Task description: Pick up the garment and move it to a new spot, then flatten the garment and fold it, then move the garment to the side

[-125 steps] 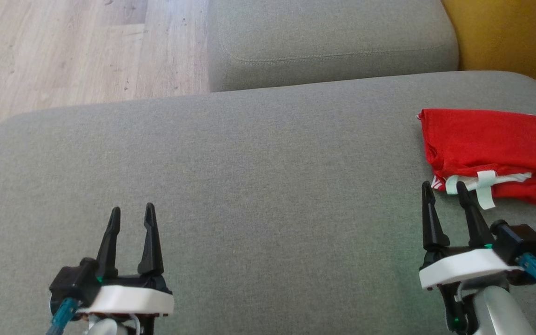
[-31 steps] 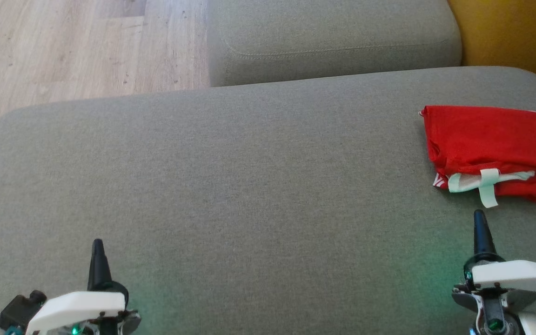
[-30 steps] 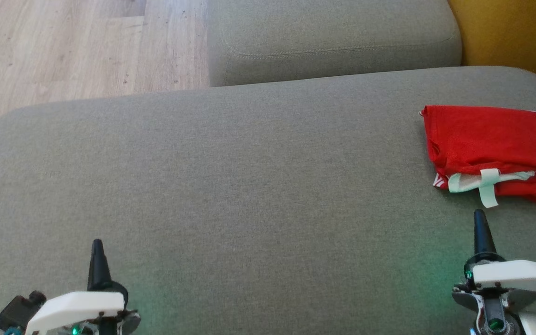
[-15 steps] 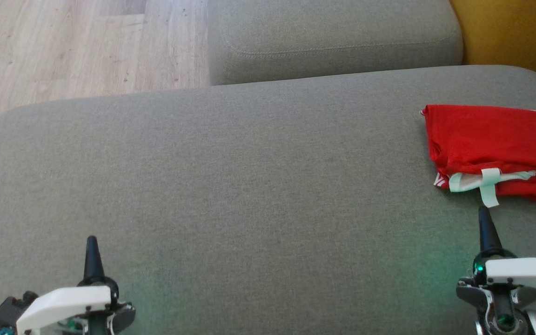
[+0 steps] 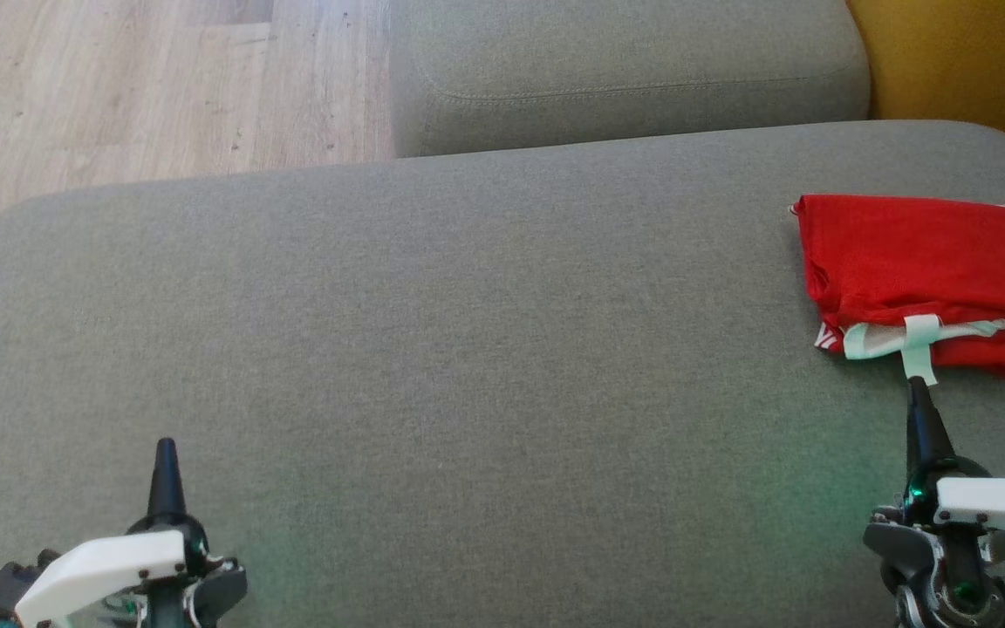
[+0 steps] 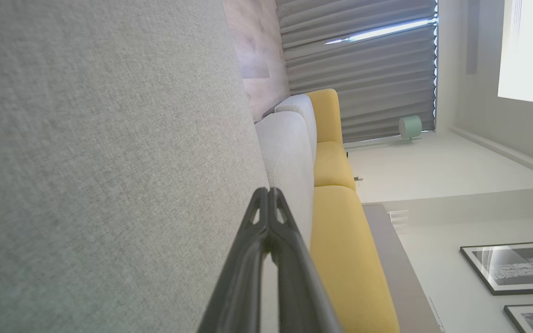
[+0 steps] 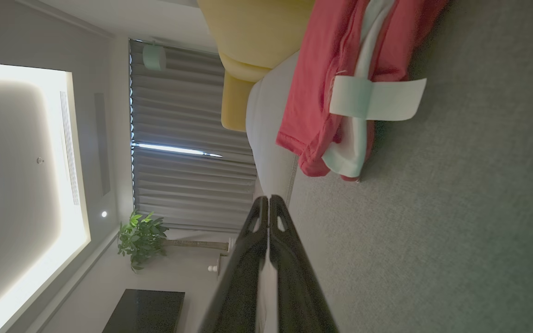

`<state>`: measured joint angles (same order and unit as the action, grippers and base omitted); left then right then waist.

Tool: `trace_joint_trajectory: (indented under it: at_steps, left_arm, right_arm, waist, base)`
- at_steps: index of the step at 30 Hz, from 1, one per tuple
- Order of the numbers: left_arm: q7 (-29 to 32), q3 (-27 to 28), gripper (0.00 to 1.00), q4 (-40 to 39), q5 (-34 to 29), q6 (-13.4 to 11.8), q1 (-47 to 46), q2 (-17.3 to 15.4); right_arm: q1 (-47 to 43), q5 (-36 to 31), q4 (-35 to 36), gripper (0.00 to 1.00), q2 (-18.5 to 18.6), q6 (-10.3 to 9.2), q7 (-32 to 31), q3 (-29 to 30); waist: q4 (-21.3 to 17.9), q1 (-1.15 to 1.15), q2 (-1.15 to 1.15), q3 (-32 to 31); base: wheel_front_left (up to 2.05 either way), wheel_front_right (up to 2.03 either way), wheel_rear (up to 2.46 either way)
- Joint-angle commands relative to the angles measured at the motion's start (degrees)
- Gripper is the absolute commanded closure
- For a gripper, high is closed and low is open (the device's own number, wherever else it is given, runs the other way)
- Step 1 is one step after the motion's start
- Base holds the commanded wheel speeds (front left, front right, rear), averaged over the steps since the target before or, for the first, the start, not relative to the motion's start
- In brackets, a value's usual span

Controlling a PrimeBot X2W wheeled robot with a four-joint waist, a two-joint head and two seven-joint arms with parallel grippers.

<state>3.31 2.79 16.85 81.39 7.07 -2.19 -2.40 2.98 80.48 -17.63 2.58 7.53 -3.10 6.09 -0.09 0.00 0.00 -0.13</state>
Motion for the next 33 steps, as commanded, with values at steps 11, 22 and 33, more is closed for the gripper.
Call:
trace_joint_trajectory:
  at_steps: [11, 22, 33]
  left_arm:
    - [2.19, 3.17, 1.0, -2.54, 7.48, 0.37, -3.76, -0.45]
    - [3.17, 3.72, 1.0, -2.78, 10.78, 0.42, -4.0, -0.48]
    - [3.17, 3.72, 1.0, -2.78, 10.78, 0.42, -4.0, -0.48]
  right_arm:
    - [3.12, 8.14, 3.18, 1.0, 0.29, -0.04, -2.43, 0.04]
    - [3.2, 11.68, 3.6, 1.0, 0.3, -0.04, -3.39, 0.43]
    - [3.2, 11.69, 3.6, 1.0, 0.3, -0.04, -3.38, 0.43]
  waist:
    - [0.06, 0.0, 0.0, 0.21]
    - [0.09, 0.0, 0.0, 0.31]
    - [0.09, 0.0, 0.0, 0.31]
  base:
    - [0.0, 0.0, 0.0]
    - [0.0, 0.0, 0.0]
    - [0.0, 0.0, 0.0]
